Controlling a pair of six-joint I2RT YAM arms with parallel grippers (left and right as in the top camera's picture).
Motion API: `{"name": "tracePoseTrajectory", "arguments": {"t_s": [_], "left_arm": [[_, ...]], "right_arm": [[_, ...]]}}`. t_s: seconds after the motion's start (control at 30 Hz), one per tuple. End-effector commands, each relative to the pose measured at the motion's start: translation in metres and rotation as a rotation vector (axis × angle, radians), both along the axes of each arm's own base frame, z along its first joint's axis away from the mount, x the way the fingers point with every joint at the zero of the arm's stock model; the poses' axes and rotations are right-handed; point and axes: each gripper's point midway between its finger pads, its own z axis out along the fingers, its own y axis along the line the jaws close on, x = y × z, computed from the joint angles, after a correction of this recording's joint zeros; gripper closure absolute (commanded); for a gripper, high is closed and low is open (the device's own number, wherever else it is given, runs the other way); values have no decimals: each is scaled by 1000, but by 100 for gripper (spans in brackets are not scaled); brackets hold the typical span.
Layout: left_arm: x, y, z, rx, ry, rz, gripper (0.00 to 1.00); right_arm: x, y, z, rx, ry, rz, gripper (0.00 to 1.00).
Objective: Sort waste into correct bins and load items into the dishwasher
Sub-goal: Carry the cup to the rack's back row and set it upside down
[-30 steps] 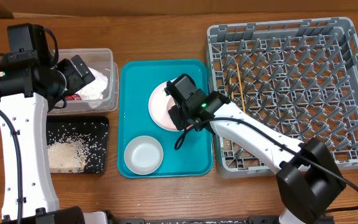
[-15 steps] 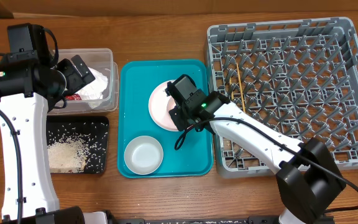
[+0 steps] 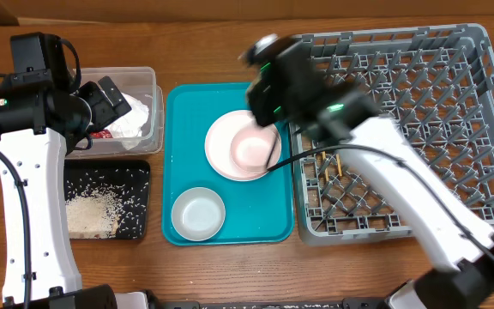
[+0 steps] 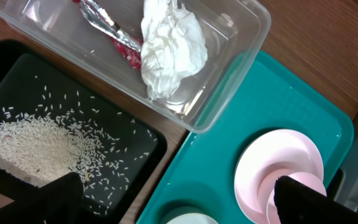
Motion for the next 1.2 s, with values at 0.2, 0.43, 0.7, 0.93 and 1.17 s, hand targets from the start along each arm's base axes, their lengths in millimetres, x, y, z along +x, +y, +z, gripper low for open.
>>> {"name": "tracePoseTrajectory", "arguments": {"t_s": [0.2, 0.43, 0.7, 0.93, 1.17], "left_arm": [[1, -1, 1, 11, -3, -11, 0], [1, -1, 1, 11, -3, -12, 0], [1, -1, 1, 11, -3, -12, 0], [1, -1, 1, 11, -3, -12, 0], [2, -1, 1, 11, -3, -12, 0]], "right_arm": [[48, -97, 49, 555, 62, 224, 96], [82, -131, 13, 819, 129, 369, 96], [114, -132, -76, 888, 261, 345, 96], [133, -142, -125, 792, 297, 211, 96], [136, -146, -134, 750, 295, 177, 96]]}}
